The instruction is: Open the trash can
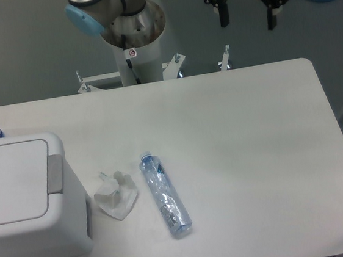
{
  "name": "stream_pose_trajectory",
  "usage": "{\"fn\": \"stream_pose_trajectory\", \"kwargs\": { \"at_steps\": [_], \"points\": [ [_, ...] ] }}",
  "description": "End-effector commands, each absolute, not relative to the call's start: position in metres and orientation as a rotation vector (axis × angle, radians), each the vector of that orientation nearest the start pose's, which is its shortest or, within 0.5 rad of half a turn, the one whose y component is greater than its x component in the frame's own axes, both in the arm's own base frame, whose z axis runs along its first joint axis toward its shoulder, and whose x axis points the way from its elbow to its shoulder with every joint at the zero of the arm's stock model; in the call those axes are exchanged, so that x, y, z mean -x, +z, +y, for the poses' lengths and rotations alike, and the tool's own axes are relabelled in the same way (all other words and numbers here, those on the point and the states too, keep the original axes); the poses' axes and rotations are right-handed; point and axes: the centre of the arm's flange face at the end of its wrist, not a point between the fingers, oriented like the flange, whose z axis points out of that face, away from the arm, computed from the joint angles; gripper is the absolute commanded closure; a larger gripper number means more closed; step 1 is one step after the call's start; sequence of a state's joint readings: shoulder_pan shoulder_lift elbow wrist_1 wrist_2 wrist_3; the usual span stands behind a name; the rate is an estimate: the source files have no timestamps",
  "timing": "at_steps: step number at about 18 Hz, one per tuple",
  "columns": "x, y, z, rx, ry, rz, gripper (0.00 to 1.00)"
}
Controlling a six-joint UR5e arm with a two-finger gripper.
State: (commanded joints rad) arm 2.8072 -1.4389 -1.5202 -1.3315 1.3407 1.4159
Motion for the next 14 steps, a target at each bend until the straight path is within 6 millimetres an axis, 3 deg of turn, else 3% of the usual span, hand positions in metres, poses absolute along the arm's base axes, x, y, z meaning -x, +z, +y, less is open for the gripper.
{"fn": "stream_pose_trajectory", "kwargs": {
  "at_steps": [6, 9, 14],
  "points": [
    [0.380, 0.609, 0.304, 2.740, 0.488, 0.316, 0.00],
    [0.388, 0.614, 0.311, 2.731, 0.470, 0.151, 0.00],
    [0.374, 0.611, 0.343, 2.691, 0.445, 0.050, 0.00]
  ]
}}
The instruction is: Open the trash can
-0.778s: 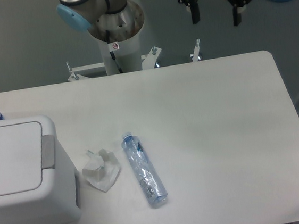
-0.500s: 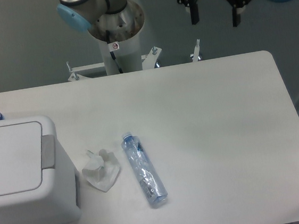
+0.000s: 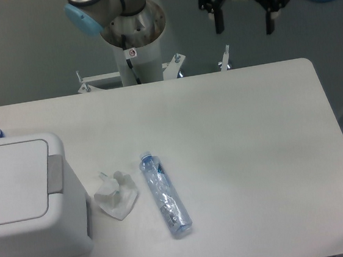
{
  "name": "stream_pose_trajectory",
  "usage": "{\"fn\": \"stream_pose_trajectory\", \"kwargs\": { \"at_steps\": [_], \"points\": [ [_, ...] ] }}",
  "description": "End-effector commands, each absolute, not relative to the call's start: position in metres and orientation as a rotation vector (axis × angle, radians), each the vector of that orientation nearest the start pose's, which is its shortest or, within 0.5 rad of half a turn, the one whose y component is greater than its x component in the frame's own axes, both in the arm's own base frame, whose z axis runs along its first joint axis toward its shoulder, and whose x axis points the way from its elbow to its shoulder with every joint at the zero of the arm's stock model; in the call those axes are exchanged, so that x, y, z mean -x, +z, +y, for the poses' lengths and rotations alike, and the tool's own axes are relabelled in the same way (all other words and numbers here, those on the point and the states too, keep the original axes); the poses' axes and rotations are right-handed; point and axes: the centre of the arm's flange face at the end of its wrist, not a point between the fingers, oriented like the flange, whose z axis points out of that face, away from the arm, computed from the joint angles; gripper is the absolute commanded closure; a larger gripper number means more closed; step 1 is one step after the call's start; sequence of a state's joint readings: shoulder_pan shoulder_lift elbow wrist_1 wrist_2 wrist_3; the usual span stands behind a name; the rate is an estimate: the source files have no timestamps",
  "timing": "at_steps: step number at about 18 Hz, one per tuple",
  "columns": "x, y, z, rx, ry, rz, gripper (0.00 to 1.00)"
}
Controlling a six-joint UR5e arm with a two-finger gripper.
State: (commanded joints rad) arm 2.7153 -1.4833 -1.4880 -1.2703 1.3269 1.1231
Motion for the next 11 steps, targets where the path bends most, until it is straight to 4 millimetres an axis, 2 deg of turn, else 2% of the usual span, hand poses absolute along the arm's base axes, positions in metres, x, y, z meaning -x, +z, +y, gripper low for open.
{"fn": "stream_pose_trajectory", "kwargs": {
  "at_steps": [2, 4, 8, 11],
  "points": [
    [0.368, 0.605, 0.367, 2.671, 0.437, 0.047, 0.00],
    [0.362, 0.602, 0.384, 2.647, 0.423, -0.019, 0.00],
    [0.349, 0.602, 0.399, 2.621, 0.375, -0.130, 0.00],
    [0.327, 0.594, 0.421, 2.607, 0.293, -0.227, 0.00]
  ]
}}
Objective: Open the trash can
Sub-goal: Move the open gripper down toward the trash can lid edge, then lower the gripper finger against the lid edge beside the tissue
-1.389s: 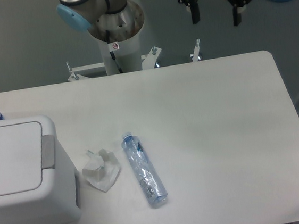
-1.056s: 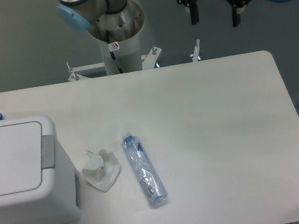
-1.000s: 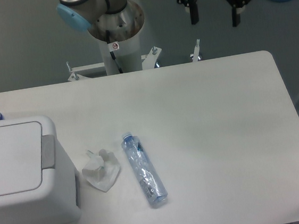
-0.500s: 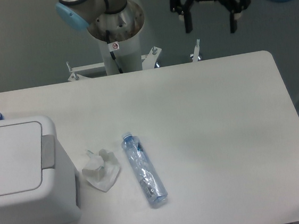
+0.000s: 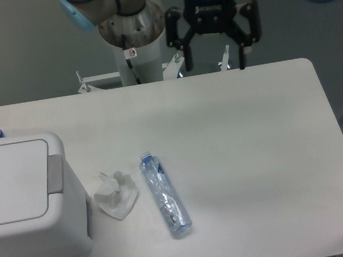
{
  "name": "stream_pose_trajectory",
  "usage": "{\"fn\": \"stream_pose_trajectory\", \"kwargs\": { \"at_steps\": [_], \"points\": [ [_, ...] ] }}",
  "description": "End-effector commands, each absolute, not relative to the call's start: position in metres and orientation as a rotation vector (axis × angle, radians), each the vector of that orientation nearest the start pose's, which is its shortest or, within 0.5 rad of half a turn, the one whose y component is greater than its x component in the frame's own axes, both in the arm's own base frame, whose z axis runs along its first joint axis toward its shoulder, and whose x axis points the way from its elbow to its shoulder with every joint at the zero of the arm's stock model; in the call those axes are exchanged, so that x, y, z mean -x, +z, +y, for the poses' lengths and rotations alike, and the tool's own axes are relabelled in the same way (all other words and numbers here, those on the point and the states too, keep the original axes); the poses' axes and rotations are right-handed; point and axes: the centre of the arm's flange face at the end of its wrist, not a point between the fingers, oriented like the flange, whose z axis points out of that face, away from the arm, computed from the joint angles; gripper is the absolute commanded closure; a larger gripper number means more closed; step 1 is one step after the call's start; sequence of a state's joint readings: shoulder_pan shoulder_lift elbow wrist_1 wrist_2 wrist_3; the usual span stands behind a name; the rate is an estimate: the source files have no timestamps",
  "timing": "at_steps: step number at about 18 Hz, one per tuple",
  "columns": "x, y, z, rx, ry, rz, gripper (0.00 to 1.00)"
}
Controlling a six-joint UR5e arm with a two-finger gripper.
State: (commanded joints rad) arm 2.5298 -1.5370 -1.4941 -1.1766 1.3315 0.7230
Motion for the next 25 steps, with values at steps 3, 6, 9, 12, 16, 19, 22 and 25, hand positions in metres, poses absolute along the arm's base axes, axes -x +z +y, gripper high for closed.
{"fn": "stream_pose_trajectory", "kwargs": {
  "at_steps": [3, 6, 9, 12, 16, 19, 22, 25],
  "points": [
    [0.303, 0.587, 0.440, 2.598, 0.218, -0.298, 0.00],
    [0.281, 0.578, 0.463, 2.585, 0.141, -0.320, 0.00],
    [0.259, 0.558, 0.491, 2.611, 0.073, -0.306, 0.00],
    [0.244, 0.542, 0.518, 2.595, 0.044, -0.319, 0.00],
    [0.232, 0.526, 0.553, 2.494, 0.041, -0.388, 0.00],
    [0.231, 0.520, 0.560, 2.479, 0.018, -0.438, 0.00],
    [0.227, 0.510, 0.565, 2.497, 0.005, -0.432, 0.00],
    [0.226, 0.505, 0.569, 2.504, -0.004, -0.430, 0.00]
  ]
}}
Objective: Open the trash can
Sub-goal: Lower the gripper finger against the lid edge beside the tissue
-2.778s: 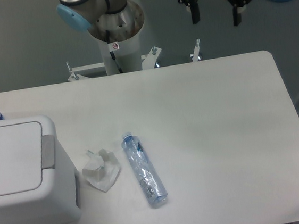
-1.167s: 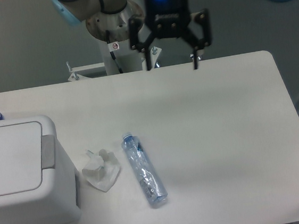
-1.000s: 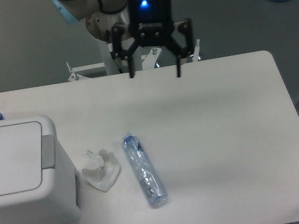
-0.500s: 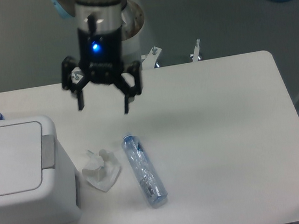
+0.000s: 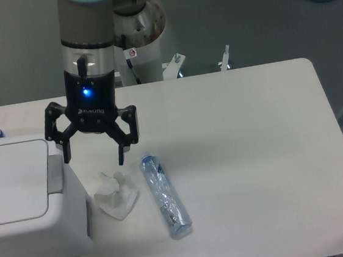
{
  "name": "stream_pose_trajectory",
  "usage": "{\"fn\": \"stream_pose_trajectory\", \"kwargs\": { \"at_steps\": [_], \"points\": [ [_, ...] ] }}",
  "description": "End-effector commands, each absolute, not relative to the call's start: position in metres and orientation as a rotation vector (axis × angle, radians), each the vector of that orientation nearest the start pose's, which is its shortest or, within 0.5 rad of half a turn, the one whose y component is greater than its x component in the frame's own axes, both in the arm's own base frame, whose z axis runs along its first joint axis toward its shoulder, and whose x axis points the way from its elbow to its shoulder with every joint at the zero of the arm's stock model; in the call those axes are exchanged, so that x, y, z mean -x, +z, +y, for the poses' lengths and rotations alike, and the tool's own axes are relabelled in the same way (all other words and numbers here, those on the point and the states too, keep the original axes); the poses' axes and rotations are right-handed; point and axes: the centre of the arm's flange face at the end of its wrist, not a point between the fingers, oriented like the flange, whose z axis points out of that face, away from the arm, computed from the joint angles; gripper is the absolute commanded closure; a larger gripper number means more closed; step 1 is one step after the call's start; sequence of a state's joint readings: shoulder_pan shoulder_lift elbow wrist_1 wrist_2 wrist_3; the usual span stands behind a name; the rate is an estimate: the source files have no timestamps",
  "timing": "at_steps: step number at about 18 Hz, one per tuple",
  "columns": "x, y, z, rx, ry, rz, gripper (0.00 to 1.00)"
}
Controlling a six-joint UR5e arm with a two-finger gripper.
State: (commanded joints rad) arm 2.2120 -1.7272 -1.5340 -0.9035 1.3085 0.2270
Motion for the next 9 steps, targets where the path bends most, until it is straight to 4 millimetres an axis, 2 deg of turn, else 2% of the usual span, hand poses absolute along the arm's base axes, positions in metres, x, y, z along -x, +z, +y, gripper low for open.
{"fn": "stream_pose_trajectory", "kwargs": {
  "at_steps": [9],
  "points": [
    [0.2176, 0.4926, 0.5787, 2.526, -0.024, -0.414, 0.00]
  ]
}}
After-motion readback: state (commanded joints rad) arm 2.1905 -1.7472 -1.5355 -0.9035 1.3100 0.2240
